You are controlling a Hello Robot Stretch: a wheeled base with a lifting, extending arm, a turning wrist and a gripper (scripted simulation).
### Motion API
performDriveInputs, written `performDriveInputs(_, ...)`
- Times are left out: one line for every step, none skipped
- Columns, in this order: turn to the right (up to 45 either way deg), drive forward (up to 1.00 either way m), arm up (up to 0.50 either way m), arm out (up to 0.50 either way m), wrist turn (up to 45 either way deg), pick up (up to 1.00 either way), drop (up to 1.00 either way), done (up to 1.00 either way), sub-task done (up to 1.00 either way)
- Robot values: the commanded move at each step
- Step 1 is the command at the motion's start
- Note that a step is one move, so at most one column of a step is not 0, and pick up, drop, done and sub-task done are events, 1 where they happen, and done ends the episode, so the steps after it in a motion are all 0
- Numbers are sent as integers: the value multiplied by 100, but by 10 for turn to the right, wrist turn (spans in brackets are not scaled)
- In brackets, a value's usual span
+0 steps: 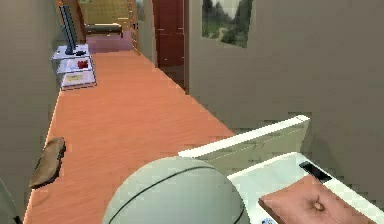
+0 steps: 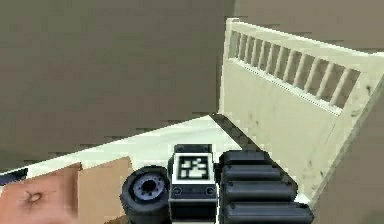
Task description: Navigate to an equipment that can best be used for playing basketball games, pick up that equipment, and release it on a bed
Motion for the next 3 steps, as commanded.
performDriveInputs(0, 10, 0, 0, 0, 0, 0, 0, 0)
performDriveInputs(-420, 0, 0, 0, 0, 0, 0, 0, 0)
performDriveInputs(330, 0, 0, 0, 0, 0, 0, 0, 0)
